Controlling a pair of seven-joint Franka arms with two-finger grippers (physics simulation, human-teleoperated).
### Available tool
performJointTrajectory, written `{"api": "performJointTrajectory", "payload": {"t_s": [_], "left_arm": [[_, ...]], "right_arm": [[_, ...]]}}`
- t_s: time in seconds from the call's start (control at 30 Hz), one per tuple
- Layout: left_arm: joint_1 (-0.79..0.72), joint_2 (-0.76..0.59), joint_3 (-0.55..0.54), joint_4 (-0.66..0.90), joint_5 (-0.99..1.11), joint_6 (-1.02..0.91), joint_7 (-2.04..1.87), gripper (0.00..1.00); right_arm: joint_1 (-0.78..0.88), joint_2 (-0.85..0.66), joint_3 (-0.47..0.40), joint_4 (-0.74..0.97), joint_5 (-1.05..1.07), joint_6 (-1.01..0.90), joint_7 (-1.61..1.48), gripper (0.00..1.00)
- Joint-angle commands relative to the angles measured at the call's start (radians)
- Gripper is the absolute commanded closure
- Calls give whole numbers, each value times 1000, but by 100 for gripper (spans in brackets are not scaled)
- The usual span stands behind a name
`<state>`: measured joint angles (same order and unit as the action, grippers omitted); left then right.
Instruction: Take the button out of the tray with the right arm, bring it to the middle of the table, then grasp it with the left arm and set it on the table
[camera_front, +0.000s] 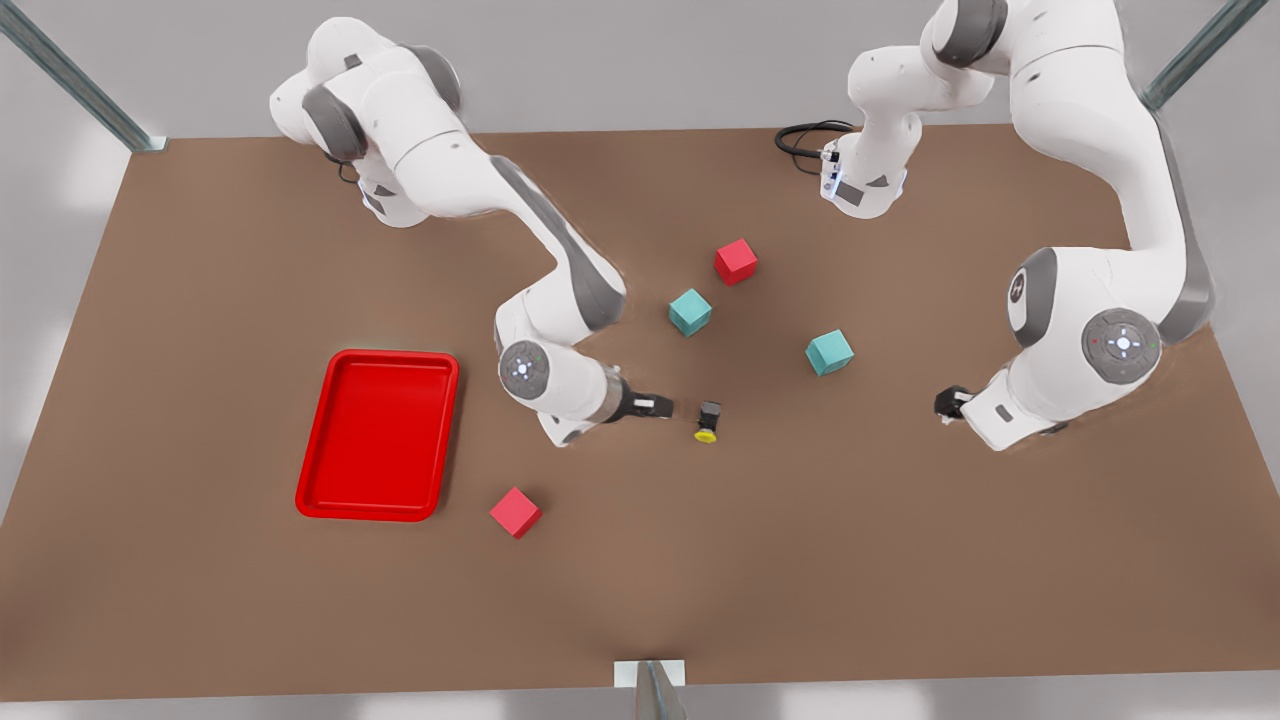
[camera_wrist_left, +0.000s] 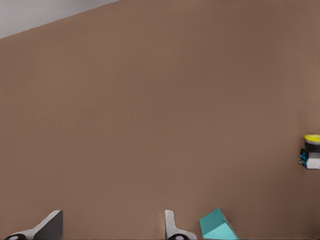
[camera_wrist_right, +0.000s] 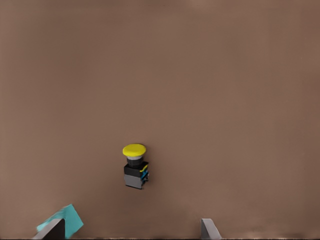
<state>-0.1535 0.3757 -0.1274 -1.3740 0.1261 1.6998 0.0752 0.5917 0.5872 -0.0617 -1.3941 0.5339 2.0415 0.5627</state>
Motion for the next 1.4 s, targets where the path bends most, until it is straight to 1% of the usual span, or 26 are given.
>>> {"api": "performJointTrajectory", "payload": {"t_s": [0.0, 0.03, 0.07, 0.1, 0.17, 0.2, 0.23, 0.27, 0.3, 0.33, 0.37, 0.43, 0.47, 0.5, 0.53, 0.57, 0.6, 0.77, 0.83, 0.9, 1.0, 1.03, 1.2, 1.37], "left_arm": [[-314, 43, -20, 101, -19, -34, -911, 0], [-386, 71, -20, 128, -19, -31, -1014, 0], [-406, 88, -20, 133, -19, -20, -1046, 0], [-400, 94, -17, 130, -19, -20, -1046, 0], [-394, 160, -11, 128, -20, -14, -1114, 0], [-399, 183, -11, 124, -16, 24, -1161, 0], [-394, 216, -8, 119, 1, 57, -1190, 0], [-393, 253, -8, 122, 29, 61, -1215, 0], [-394, 265, -8, 121, 26, 109, -1226, 0], [-394, 282, -8, 124, 23, 135, -1220, 0], [-394, 299, -8, 122, 23, 178, -1203, 0], [-383, 327, -12, 122, -3, 241, -1034, 0], [-383, 345, -12, 121, -29, 271, -895, 0], [-383, 347, -12, 82, -33, 314, -767, 0], [-383, 335, -15, 10, -25, 375, -715, 0], [-373, 292, -17, -92, -23, 466, -692, 0], [-325, 282, -55, -125, -23, 485, -677, 0], [-327, 302, -63, -166, -23, 544, -663, 0], [-330, 304, -63, -226, 15, 613, -661, 0], [-328, 302, -63, -252, 17, 626, -652, 0], [-316, 324, -63, -260, 36, 644, -638, 0], [-313, 324, -63, -283, 36, 672, -638, 0], [-325, 318, -63, -339, 35, 672, -672, 0], [-320, 330, -63, -341, 35, 672, -677, 0]], "right_arm": [[-236, -216, 106, -210, -276, -138, -137, 0], [-318, -285, 103, -273, -334, -199, -281, 0], [-454, -339, 92, -289, -455, -305, -475, 0], [-526, -340, 89, -272, -474, -313, -492, 0], [-618, -368, 98, -195, -569, -395, -518, 0], [-627, -400, 92, -180, -581, -429, -586, 0], [-645, -421, 95, -140, -581, -501, -639, 0], [-626, -489, 76, -154, -575, -547, -699, 0], [-540, -552, 0, -194, -563, -541, -675, 0], [-549, -558, 13, -166, -534, -554, -652, 0], [-543, -535, 20, -148, -534, -575, -661, 0], [-544, -497, 20, -89, -540, -573, -661, 0], [-544, -412, 20, 15, -532, -595, -655, 0], [-552, -391, 20, 24, -538, -598, -652, 0], [-564, -368, 14, 24, -532, -593, -653, 0], [-553, -357, 14, 27, -535, -586, -650, 0], [-567, -331, 13, 72, -534, -595, -655, 0], [-602, -328, 17, 61, -531, -587, -655, 0], [-598, -329, 17, 63, -531, -601, -652, 0], [-592, -330, 19, 72, -534, -596, -598, 0], [-592, -331, 20, 67, -531, -598, -601, 0], [-593, -333, 20, 63, -531, -598, -606, 0], [-612, -310, 16, 72, -531, -583, -610, 0], [-618, -310, 14, 64, -532, -596, -613, 0]]}}
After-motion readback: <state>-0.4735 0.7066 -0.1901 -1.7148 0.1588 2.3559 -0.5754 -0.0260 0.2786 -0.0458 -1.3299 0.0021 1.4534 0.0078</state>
